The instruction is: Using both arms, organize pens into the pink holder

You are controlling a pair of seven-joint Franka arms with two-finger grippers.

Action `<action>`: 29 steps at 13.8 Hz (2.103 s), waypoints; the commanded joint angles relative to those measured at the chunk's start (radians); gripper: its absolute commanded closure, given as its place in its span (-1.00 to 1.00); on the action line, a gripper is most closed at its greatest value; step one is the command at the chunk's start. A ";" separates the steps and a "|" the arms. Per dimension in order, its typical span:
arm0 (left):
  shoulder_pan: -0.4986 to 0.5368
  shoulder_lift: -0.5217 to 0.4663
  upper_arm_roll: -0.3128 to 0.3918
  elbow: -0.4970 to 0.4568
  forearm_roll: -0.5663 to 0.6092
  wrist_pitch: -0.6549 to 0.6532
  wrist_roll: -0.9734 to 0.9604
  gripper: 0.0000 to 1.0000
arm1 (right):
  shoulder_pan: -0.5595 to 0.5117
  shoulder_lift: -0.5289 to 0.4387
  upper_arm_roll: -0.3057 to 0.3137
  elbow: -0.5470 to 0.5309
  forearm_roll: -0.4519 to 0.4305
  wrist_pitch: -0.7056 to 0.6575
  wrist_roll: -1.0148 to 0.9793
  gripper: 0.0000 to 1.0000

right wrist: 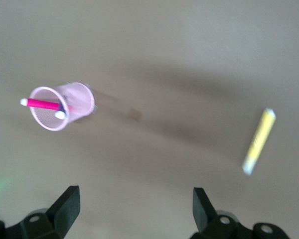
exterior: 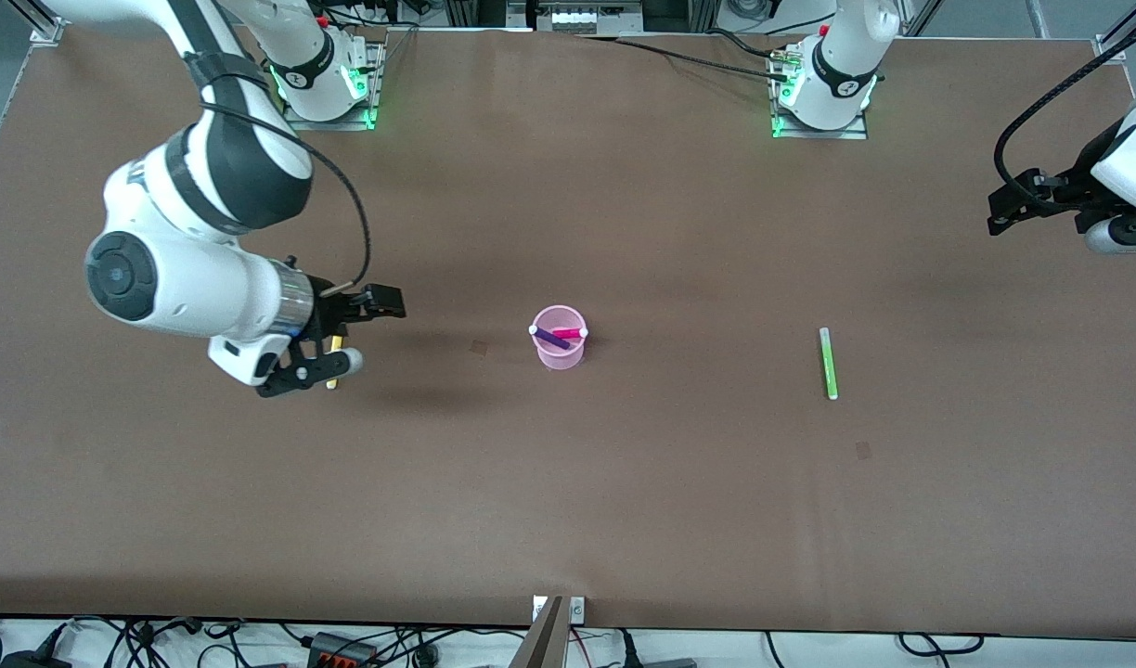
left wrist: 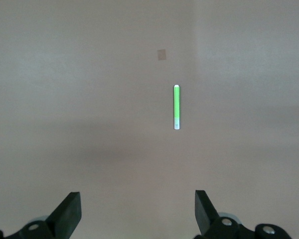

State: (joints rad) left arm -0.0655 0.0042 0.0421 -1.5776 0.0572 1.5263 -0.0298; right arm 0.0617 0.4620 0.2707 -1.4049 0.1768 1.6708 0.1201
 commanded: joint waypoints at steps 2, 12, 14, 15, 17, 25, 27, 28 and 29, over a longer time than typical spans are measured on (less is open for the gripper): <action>0.012 -0.013 -0.010 -0.013 -0.019 -0.003 0.008 -1.00 | -0.052 -0.039 -0.014 0.026 -0.051 -0.117 0.089 -1.00; 0.001 -0.013 -0.011 -0.012 -0.020 -0.011 0.011 -1.00 | -0.052 -0.137 -0.288 0.132 -0.123 -0.160 0.060 -1.00; 0.009 -0.010 -0.010 -0.010 -0.019 -0.002 0.013 -1.00 | -0.078 -0.166 -0.301 0.119 -0.132 -0.160 -0.052 -1.00; 0.012 -0.012 -0.010 -0.010 -0.019 -0.001 0.014 -1.00 | -0.089 -0.178 -0.303 0.115 -0.154 -0.160 -0.106 -1.00; 0.013 -0.012 -0.010 -0.012 -0.046 -0.003 0.034 -1.00 | -0.091 -0.190 -0.301 0.112 -0.186 -0.174 -0.112 -1.00; 0.012 -0.012 -0.010 -0.012 -0.097 -0.006 0.063 -1.00 | -0.091 -0.425 -0.297 -0.239 -0.188 -0.046 -0.129 -1.00; 0.012 -0.012 -0.010 -0.012 -0.094 -0.006 0.068 -1.00 | -0.092 -0.450 -0.297 -0.272 -0.192 -0.017 -0.146 -1.00; 0.012 -0.012 -0.010 -0.012 -0.094 -0.006 0.068 -1.00 | -0.092 -0.456 -0.297 -0.279 -0.192 -0.013 -0.189 -1.00; 0.012 -0.012 -0.010 -0.010 -0.092 -0.006 0.068 -1.00 | -0.095 -0.459 -0.300 -0.278 -0.191 -0.014 -0.210 -1.00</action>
State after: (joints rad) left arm -0.0596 0.0041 0.0351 -1.5788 -0.0200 1.5226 0.0134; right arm -0.0263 0.0437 -0.0334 -1.6357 -0.0006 1.6308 -0.0393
